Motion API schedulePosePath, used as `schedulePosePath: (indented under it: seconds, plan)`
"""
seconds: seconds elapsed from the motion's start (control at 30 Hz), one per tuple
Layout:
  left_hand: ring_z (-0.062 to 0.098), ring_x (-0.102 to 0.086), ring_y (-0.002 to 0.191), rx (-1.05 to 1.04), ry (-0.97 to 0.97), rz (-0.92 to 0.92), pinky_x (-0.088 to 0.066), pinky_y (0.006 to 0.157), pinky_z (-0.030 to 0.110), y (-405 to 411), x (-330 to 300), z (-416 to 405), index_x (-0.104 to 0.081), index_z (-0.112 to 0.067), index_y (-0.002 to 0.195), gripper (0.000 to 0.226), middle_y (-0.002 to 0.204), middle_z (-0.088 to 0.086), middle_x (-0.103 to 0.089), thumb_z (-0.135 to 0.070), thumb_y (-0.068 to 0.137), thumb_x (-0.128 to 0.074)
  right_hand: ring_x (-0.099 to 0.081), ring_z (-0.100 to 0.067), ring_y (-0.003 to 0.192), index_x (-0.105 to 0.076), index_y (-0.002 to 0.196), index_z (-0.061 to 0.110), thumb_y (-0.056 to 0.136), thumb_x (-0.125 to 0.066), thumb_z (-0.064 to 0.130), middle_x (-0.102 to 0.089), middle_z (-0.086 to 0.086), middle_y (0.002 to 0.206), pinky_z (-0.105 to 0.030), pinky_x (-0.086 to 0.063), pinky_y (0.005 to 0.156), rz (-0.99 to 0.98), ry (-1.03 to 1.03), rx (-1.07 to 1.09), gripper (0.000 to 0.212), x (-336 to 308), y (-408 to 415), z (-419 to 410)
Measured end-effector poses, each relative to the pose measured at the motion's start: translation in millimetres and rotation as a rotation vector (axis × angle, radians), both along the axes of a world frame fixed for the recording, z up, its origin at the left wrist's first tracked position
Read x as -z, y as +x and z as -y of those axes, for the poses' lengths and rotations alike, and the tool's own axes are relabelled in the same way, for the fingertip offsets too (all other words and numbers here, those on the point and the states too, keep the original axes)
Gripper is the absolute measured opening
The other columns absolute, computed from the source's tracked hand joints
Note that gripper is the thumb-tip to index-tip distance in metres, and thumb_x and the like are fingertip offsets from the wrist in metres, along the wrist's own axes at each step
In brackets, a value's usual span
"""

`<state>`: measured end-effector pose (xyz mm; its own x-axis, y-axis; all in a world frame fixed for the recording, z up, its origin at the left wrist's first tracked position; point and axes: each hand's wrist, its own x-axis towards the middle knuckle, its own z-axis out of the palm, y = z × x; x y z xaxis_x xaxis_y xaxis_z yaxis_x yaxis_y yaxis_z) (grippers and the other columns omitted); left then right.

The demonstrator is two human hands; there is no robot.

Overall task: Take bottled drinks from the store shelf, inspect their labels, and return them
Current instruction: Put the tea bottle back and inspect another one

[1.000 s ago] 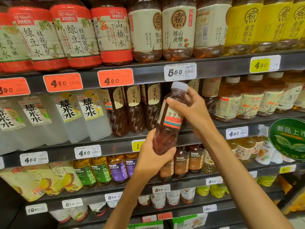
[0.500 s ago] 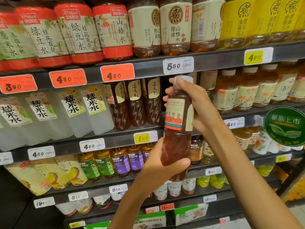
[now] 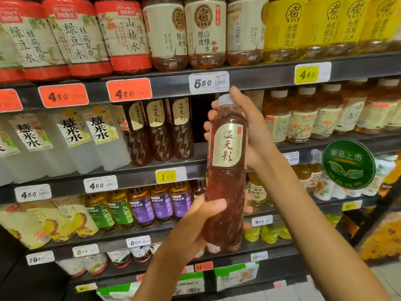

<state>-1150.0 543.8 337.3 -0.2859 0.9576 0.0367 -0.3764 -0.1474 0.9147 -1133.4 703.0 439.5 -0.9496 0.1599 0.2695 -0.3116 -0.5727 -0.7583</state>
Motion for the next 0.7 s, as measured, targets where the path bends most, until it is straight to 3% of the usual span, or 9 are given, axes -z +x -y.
schedulePosePath:
  seconds: [0.07, 0.2, 0.3, 0.4, 0.47, 0.6, 0.7]
  plan:
    - [0.034, -0.066, 0.102, -0.124, -0.044, -0.02, -0.055, 0.088, 0.045, 4, -3, -11, -0.065, -0.015, 0.117, 0.066, 0.116, 0.016, -0.067, -0.057, 0.067, -0.077, -0.064, -0.021, 0.068, -0.06, 0.093, 0.009, 0.091, -0.056, 0.041, -0.066, -0.006, 0.075, -0.033, -0.052, 0.067, 0.03, 0.105, 0.155, 0.032, -2, 7, -14]
    - [0.024, -0.066, 0.069, -0.275, -0.084, 0.098, -0.057, 0.061, 0.033, 27, -12, -47, -0.068, -0.004, 0.102, 0.07, 0.088, 0.015, -0.07, -0.061, 0.062, -0.071, -0.069, -0.021, 0.073, -0.061, 0.098, 0.009, 0.092, -0.055, 0.044, -0.071, -0.006, 0.078, -0.034, -0.054, 0.07, 0.087, 0.226, 0.299, 0.036, -1, 17, -37]
    - [0.022, -0.062, 0.056, -0.244, 0.004, 0.28, -0.053, 0.053, 0.029, 47, -9, -65, -0.071, -0.003, 0.092, 0.066, 0.075, 0.014, -0.066, -0.061, 0.065, -0.056, -0.07, -0.023, 0.082, -0.059, 0.106, 0.006, 0.094, -0.049, 0.048, -0.073, -0.01, 0.087, -0.035, -0.055, 0.074, 0.093, 0.156, 0.137, 0.045, 1, 28, -52]
    - [0.02, -0.063, 0.058, -0.058, 0.171, 0.446, -0.055, 0.052, 0.029, 62, -3, -72, -0.064, -0.002, 0.104, 0.067, 0.077, 0.012, -0.063, -0.063, 0.084, -0.047, -0.069, -0.028, 0.094, -0.064, 0.108, 0.002, 0.089, -0.051, 0.046, -0.072, -0.014, 0.098, -0.038, -0.057, 0.082, 0.078, -0.069, -0.092, 0.05, 7, 35, -60]
    - [0.021, -0.064, 0.059, 0.036, 0.207, 0.517, -0.055, 0.052, 0.029, 67, 0, -75, -0.059, 0.0, 0.107, 0.067, 0.077, 0.013, -0.063, -0.061, 0.082, -0.048, -0.069, -0.026, 0.086, -0.069, 0.098, 0.004, 0.085, -0.053, 0.046, -0.071, -0.011, 0.092, -0.037, -0.058, 0.077, 0.082, -0.127, -0.147, 0.046, 13, 36, -62]
    - [0.024, -0.065, 0.065, -0.071, 0.131, 0.334, -0.057, 0.062, 0.033, 65, 6, -82, -0.056, 0.003, 0.112, 0.073, 0.081, 0.016, -0.065, -0.063, 0.09, -0.037, -0.06, -0.02, 0.073, -0.059, 0.089, 0.009, 0.091, -0.051, 0.044, -0.063, -0.005, 0.078, -0.033, -0.051, 0.072, 0.082, -0.022, -0.074, 0.036, 10, 36, -65]
    - [0.024, -0.066, 0.06, -0.299, -0.037, 0.204, -0.056, 0.058, 0.032, 58, 2, -87, -0.068, -0.003, 0.096, 0.067, 0.079, 0.018, -0.068, -0.061, 0.08, -0.038, -0.065, -0.023, 0.074, -0.06, 0.095, 0.008, 0.092, -0.056, 0.041, -0.068, -0.007, 0.079, -0.036, -0.052, 0.071, 0.092, 0.201, 0.125, 0.033, 7, 38, -68]
